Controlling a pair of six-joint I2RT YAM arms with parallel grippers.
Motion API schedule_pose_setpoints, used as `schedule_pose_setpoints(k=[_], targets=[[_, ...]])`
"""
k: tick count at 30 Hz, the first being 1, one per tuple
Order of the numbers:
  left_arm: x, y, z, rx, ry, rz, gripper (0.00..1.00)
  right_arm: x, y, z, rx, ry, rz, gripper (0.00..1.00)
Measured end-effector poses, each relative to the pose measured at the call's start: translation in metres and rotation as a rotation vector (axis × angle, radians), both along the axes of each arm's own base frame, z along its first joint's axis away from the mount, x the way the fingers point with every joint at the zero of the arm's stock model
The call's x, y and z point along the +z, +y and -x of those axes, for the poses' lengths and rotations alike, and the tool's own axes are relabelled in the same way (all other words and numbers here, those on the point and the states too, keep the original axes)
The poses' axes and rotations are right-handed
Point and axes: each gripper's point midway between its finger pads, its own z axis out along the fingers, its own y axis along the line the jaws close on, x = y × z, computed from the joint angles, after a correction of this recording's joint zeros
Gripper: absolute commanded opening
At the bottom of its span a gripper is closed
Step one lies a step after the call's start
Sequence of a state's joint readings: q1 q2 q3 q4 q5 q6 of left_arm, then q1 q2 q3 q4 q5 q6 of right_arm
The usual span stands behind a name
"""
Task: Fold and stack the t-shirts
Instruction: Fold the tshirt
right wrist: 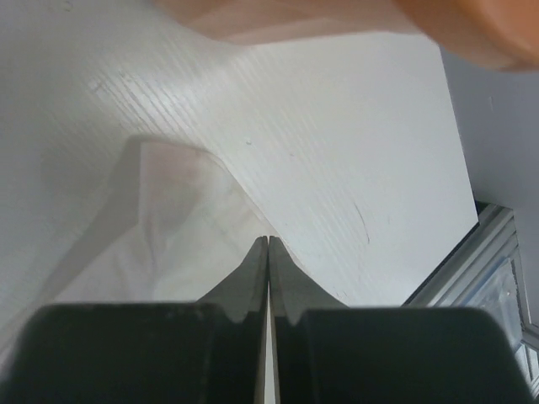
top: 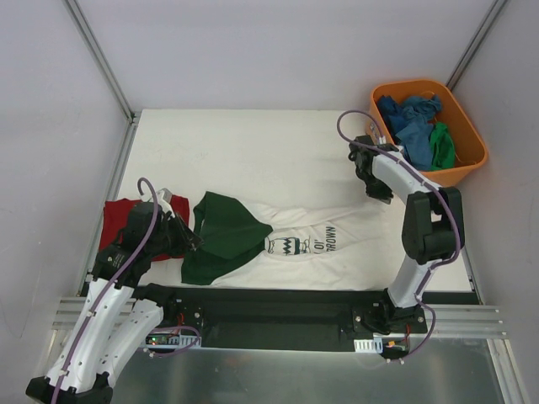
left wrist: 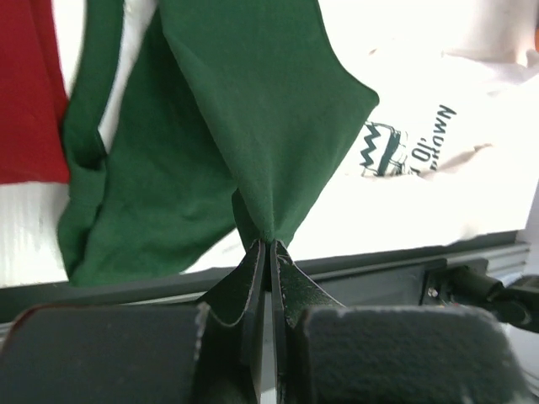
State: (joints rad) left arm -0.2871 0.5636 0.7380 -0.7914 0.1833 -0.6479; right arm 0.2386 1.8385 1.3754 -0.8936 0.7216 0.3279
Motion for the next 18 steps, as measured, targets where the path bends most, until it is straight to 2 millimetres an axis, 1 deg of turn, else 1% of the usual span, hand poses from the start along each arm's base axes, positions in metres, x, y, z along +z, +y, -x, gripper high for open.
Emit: schedule_pose_setpoints(k=[3,7,8,10,11,13,15,16,18], targets=[[0.0,-0.003,0.006,-0.004,0.025,0.026,0.0,0.007,-0.002,0.009,-0.004,-0.021,0.002,0.01],[-0.001,-0.003,0.014,0.005,0.046,0.043,0.0,0.006,-0.003,0.02,0.001,-0.015,0.005,0.01],[-0.001,-0.003,0.017,0.008,0.052,0.045,0.0,0.004,-0.003,0.022,0.004,-0.014,0.002,0.04],[-0.002,-0.002,0.02,0.015,0.063,0.048,0.0,0.0,-0.001,0.025,0.011,-0.006,-0.007,0.13],[-0.003,-0.002,0.021,0.018,0.066,0.05,0.0,-0.001,0.0,0.024,0.014,-0.006,-0.017,0.16],[-0.007,-0.002,0.021,0.026,0.08,0.053,0.0,-0.002,0.005,0.021,0.021,-0.012,-0.04,0.27],[-0.014,-0.001,0.023,0.031,0.103,0.05,0.0,0.002,0.011,0.013,0.028,-0.028,-0.067,0.33],[-0.019,-0.001,0.025,0.033,0.117,0.047,0.0,0.004,0.014,0.006,0.03,-0.041,-0.077,0.39],[-0.024,0.0,0.028,0.039,0.142,0.044,0.0,0.008,0.021,-0.007,0.034,-0.064,-0.099,0.39]])
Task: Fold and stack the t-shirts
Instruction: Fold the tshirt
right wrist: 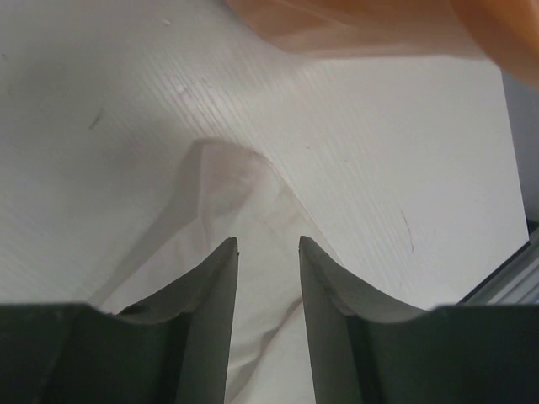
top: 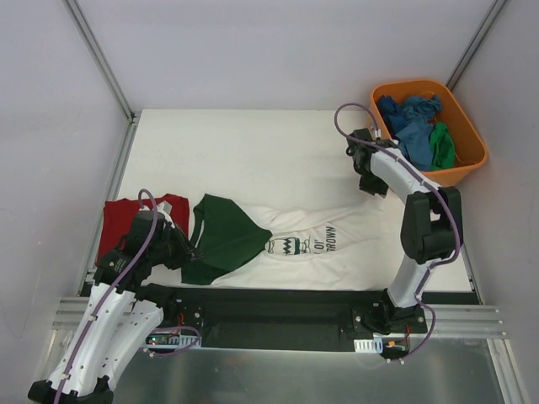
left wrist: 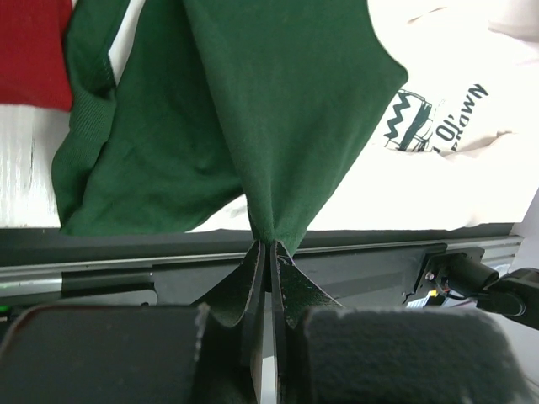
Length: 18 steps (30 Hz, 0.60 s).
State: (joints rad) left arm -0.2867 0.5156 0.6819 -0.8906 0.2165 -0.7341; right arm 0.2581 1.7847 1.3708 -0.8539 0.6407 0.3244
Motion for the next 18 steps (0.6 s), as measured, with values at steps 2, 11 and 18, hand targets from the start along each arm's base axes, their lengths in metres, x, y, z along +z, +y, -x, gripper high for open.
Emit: schedule_pose_setpoints(k=[2,11,18], targets=[[-0.002,0.0,0.002,0.006,0.014,0.0,0.0,0.001,0.006,-0.012,0.004,-0.012,-0.015,0.4],[-0.004,0.003,0.002,0.022,0.018,-0.011,0.0,-0.038,0.021,-0.021,0.014,0.095,-0.048,0.4],[-0.006,0.005,0.004,0.026,0.029,-0.021,0.0,-0.049,0.015,-0.005,-0.01,0.142,-0.02,0.22]])
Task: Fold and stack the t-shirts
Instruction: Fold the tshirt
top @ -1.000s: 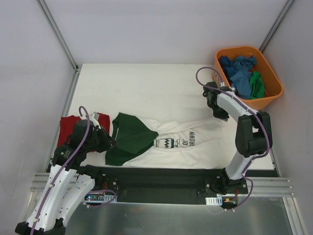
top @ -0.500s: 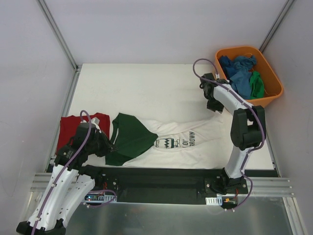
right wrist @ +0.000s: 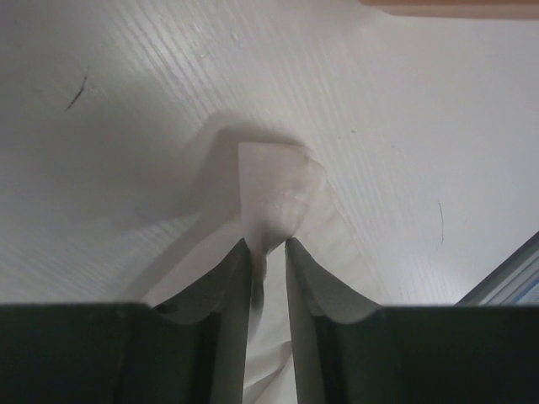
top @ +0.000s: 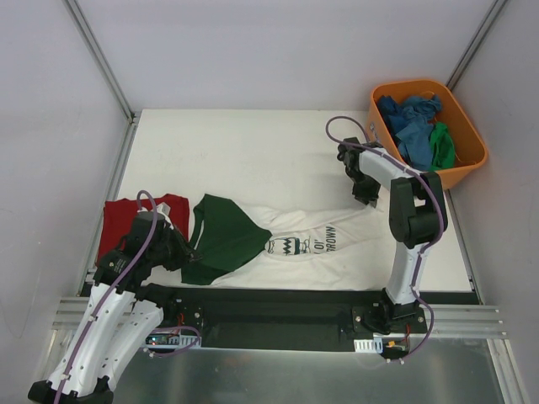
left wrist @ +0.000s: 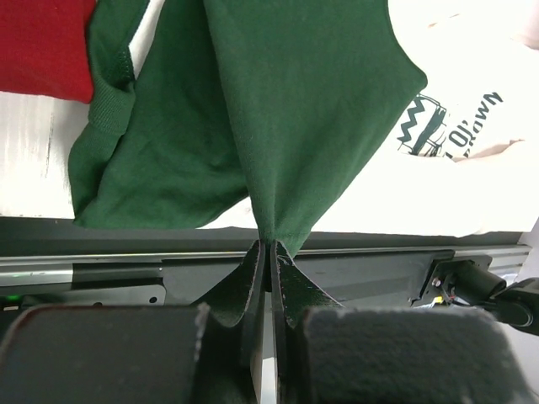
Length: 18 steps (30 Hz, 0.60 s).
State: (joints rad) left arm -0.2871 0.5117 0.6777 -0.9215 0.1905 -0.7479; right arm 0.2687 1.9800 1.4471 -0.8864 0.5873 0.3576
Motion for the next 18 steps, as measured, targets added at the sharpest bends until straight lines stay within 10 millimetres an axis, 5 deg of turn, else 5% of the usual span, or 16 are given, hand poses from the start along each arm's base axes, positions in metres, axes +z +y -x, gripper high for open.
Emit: schedule_pose_setpoints(k=[9,18], targets=[[-0.001,0.002,0.0,0.009,0.002,-0.012,0.0,0.002,-0.015,0.019,-0.022,0.03,0.067,0.02],[0.003,0.004,0.005,0.01,0.013,-0.017,0.0,0.022,-0.02,0.044,-0.025,-0.011,0.042,0.04]])
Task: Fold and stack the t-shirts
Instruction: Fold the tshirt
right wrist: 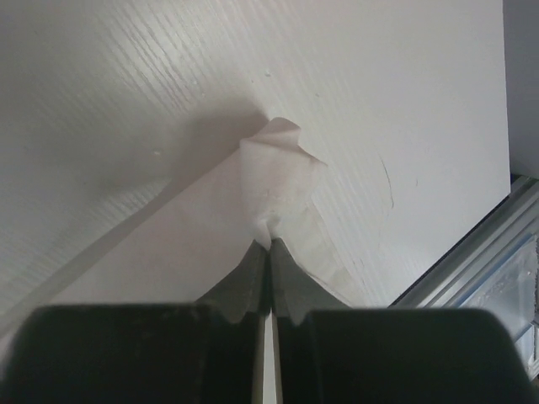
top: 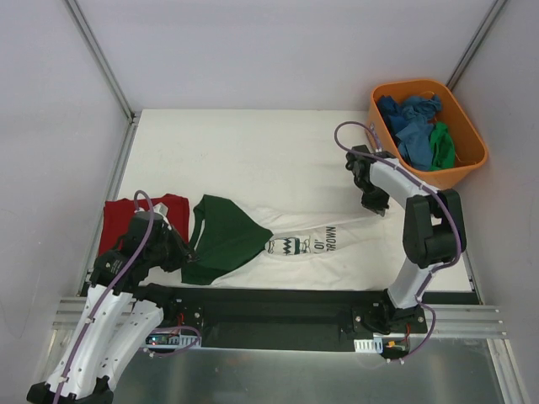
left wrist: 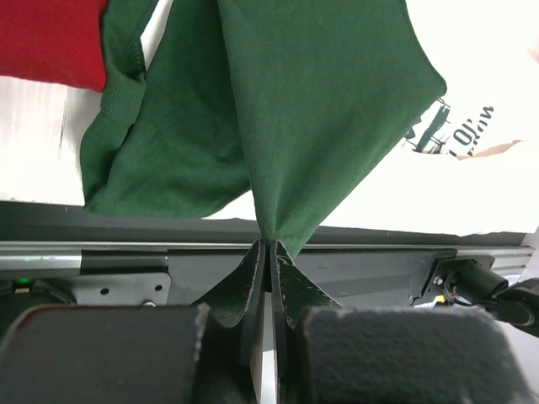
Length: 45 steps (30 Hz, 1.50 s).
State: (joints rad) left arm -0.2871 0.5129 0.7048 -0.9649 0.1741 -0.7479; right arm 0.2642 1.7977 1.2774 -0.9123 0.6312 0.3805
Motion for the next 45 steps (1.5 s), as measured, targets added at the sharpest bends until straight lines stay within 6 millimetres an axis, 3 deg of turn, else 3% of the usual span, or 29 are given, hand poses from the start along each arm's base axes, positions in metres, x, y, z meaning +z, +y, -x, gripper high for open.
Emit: schedule_pose_setpoints(k=[5,9,13,17,18,21,27,31,35,39,45], targets=[[0.008,0.001,0.003,0.001,-0.012,0.003,0.0,0.008,-0.003,0.019,0.001,-0.018,-0.005,0.04],[0.005,0.002,0.007,0.007,0.009,0.003,0.0,0.001,-0.003,0.039,0.001,0.002,0.0,0.16],[-0.002,0.002,0.01,0.017,0.033,0.005,0.0,-0.01,-0.003,0.056,0.0,0.05,0.012,0.22],[-0.009,0.003,0.016,0.022,0.056,0.008,0.0,-0.011,-0.002,0.06,-0.01,0.053,0.014,0.45],[-0.01,0.003,0.017,0.025,0.063,0.009,0.0,-0.011,-0.001,0.06,-0.011,0.054,0.015,0.57],[-0.012,0.003,0.018,0.034,0.072,0.014,0.0,-0.009,0.001,0.064,-0.004,0.062,0.016,0.71],[-0.012,0.002,0.017,0.039,0.074,0.016,0.0,0.014,0.018,0.073,0.065,-0.013,-0.108,0.77],[-0.01,-0.003,0.011,0.031,0.082,0.035,0.0,0.031,0.067,0.066,0.212,-0.161,-0.42,0.77],[-0.002,-0.016,-0.014,0.026,0.026,0.089,0.0,0.034,0.139,0.067,0.437,-0.269,-0.773,0.77],[-0.001,-0.023,-0.048,0.048,-0.009,0.09,0.0,0.041,0.203,0.083,0.707,-0.241,-0.895,0.77],[-0.023,-0.025,-0.104,0.105,0.038,0.008,0.0,0.059,0.3,0.121,1.089,-0.181,-0.96,0.74]])
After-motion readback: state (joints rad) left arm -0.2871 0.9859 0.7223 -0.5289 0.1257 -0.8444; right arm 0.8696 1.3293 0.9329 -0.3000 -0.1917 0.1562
